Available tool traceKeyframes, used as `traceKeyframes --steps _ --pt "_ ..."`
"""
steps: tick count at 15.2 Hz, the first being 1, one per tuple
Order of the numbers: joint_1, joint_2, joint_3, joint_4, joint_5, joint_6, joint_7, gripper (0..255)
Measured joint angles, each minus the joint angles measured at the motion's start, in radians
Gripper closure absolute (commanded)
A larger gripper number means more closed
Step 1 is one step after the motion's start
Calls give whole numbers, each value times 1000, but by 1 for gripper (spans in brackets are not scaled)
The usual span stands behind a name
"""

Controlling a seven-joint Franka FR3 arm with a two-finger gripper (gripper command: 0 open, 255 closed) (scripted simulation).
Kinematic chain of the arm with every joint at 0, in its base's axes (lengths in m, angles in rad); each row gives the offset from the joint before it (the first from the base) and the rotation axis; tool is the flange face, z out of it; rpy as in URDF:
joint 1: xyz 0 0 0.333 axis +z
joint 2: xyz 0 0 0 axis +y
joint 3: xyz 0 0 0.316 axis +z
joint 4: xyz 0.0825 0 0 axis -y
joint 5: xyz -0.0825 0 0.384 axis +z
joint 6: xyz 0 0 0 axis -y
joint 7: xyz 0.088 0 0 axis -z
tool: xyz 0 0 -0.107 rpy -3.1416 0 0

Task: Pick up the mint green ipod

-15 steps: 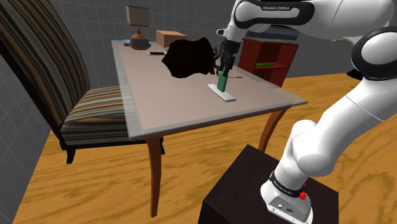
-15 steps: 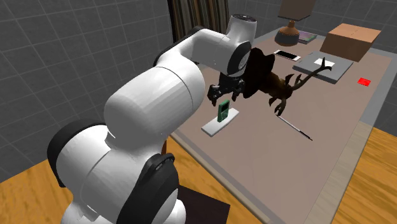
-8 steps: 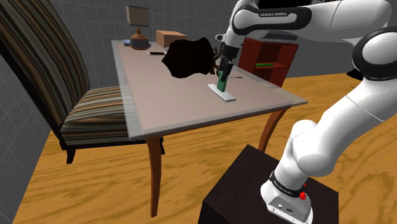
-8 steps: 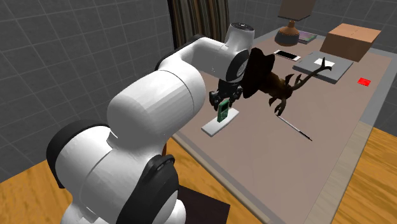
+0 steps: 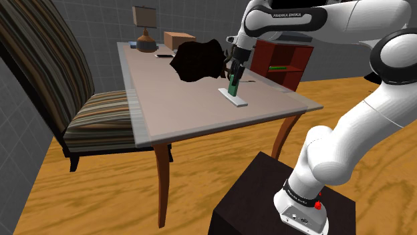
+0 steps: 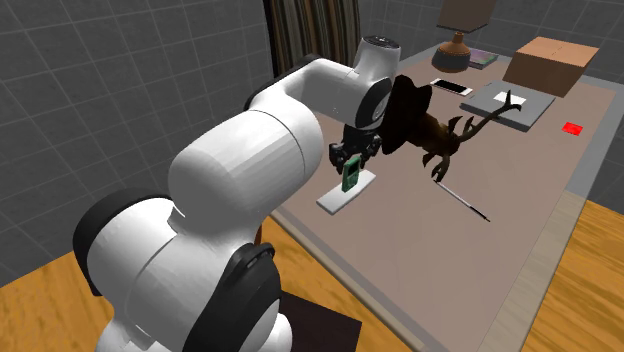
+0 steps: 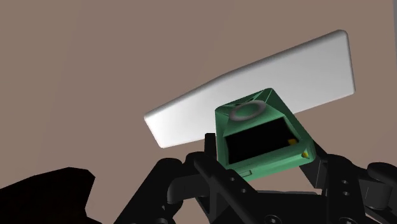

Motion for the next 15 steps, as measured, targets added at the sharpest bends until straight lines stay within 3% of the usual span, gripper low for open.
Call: traceKeyframes --steps 15 --pt "11 39 3 223 18 -188 3 255"
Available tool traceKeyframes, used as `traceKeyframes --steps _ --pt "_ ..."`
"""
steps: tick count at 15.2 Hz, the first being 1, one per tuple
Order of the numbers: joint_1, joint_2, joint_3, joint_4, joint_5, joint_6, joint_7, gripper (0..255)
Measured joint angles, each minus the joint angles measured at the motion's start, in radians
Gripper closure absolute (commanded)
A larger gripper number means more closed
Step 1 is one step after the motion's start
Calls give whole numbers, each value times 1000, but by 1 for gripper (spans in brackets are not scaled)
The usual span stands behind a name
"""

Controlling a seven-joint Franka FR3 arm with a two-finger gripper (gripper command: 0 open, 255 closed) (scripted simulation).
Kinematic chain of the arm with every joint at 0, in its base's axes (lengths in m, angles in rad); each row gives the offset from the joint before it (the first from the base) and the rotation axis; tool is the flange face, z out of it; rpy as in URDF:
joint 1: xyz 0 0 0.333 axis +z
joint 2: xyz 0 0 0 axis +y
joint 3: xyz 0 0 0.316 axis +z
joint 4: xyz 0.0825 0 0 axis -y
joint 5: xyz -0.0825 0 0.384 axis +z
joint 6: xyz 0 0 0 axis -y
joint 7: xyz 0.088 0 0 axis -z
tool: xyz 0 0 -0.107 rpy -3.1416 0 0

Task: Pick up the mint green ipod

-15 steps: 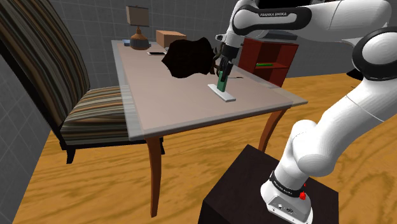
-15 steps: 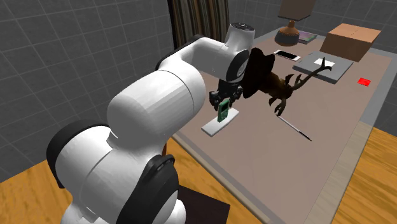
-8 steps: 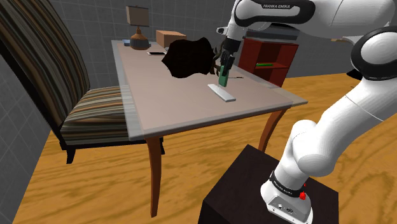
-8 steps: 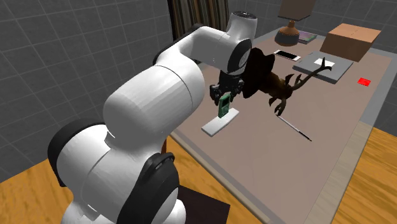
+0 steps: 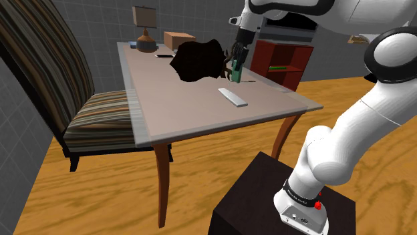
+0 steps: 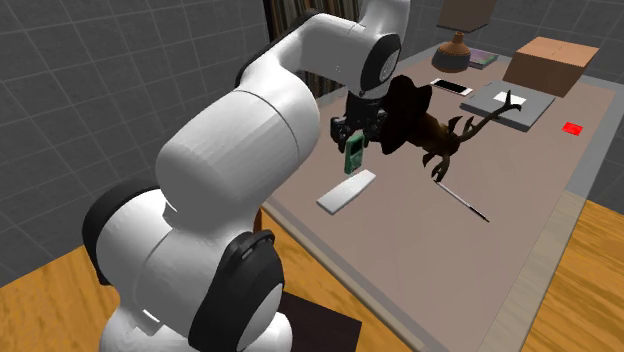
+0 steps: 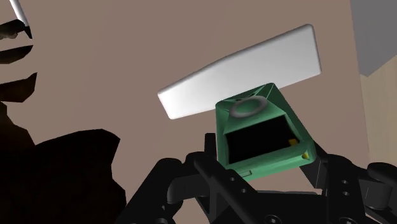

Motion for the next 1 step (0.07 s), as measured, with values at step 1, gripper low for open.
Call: traceKeyframes --steps 1 --pt "0 1 0 8 1 -7 0 255"
